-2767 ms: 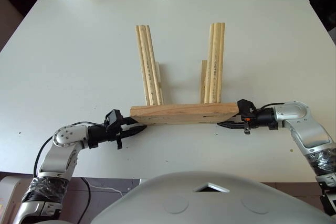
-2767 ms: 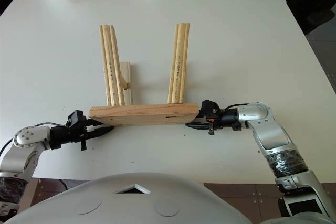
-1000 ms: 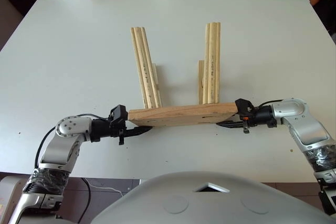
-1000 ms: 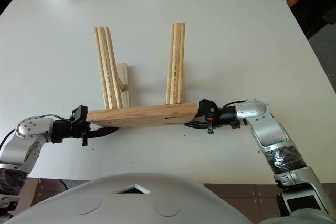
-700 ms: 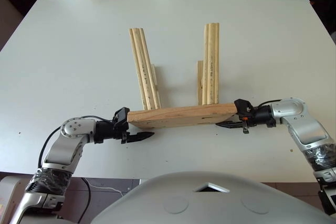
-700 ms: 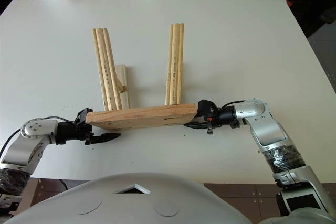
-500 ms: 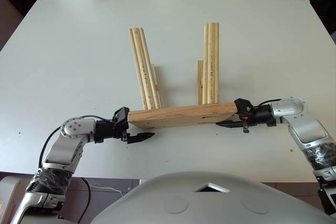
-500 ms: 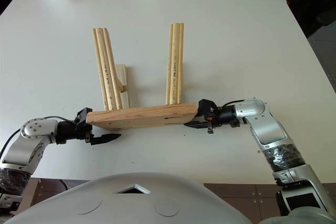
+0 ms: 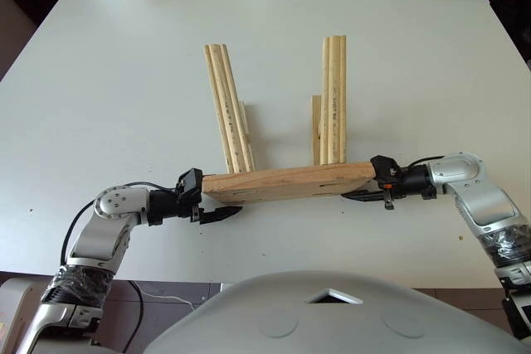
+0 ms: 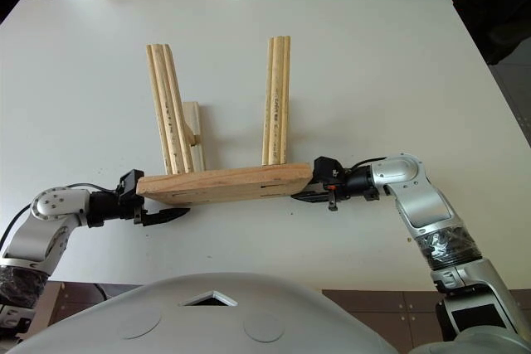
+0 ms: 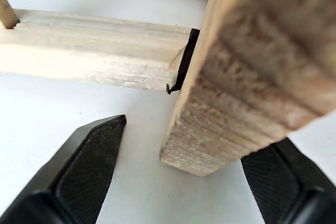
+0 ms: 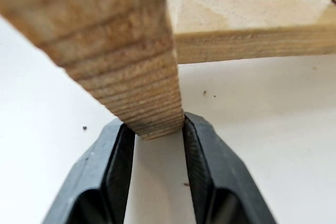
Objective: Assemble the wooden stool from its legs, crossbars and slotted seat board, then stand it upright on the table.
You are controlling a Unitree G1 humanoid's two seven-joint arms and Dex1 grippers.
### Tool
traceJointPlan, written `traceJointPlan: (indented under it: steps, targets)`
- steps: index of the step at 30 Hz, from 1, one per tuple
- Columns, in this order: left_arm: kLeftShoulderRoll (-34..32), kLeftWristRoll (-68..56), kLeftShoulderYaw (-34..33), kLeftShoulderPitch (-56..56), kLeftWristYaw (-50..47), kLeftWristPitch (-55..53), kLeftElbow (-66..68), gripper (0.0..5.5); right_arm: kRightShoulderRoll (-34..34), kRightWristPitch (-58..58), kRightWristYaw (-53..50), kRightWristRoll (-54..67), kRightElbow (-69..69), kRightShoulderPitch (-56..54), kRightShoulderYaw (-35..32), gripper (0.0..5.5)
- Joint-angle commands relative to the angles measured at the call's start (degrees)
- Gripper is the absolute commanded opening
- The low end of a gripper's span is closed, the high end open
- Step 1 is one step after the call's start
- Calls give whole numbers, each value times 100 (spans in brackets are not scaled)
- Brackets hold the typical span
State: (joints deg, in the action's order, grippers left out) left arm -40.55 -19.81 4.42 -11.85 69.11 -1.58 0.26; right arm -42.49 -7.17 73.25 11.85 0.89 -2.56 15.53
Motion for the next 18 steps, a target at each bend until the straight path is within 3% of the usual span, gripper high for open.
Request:
traceJointPlan:
  steps: [1, 11, 18]
  targets:
    - [-89, 103, -5, -28, 11, -57, 162, 306, -3, 19, -38, -43, 38, -101, -42, 132]
    - [-107, 52, 6, -90, 143, -55, 139, 158, 16, 54, -31, -71, 67, -126, -40, 131]
    - [-29, -24, -39, -72, 84, -40, -58, 155, 8, -25, -28, 19, -56, -58, -86, 130]
